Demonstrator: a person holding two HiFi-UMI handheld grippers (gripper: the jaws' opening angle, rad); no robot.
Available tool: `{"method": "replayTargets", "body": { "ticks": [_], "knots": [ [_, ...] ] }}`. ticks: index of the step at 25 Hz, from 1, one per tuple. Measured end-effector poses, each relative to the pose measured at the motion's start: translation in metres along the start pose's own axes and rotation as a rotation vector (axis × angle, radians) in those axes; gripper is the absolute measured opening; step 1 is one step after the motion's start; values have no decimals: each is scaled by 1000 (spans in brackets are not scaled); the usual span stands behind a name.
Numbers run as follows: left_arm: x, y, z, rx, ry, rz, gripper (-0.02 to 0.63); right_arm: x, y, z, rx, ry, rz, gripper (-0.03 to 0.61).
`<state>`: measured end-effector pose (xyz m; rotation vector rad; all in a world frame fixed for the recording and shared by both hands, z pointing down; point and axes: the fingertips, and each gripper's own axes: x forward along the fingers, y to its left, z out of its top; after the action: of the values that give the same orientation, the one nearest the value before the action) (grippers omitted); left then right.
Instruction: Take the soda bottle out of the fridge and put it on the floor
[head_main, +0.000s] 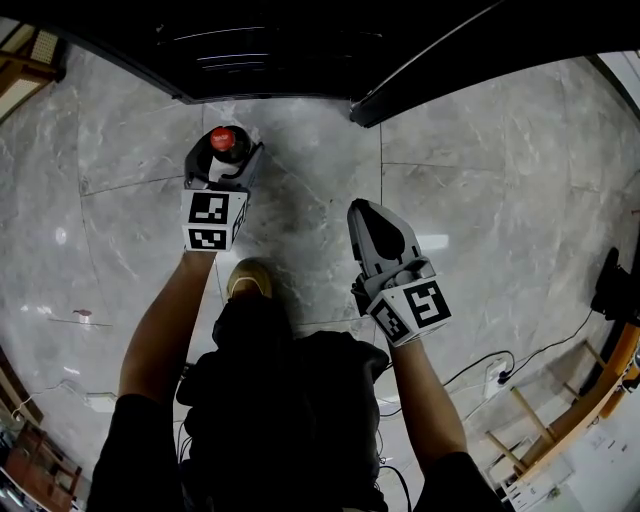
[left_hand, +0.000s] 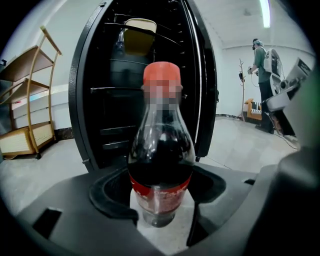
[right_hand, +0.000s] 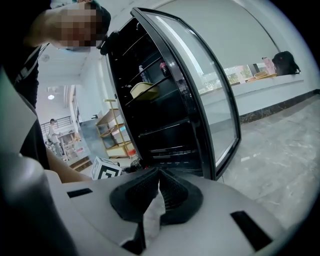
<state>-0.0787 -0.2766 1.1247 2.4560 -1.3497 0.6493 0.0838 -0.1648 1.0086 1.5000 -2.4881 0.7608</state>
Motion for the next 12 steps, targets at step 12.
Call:
{"method": "replayTargets", "body": {
  "ticks": [12],
  "knots": [
    [-1, -2, -7, 8, -42, -5, 313, 13, -12, 2, -23, -33, 29, 25]
  ]
}}
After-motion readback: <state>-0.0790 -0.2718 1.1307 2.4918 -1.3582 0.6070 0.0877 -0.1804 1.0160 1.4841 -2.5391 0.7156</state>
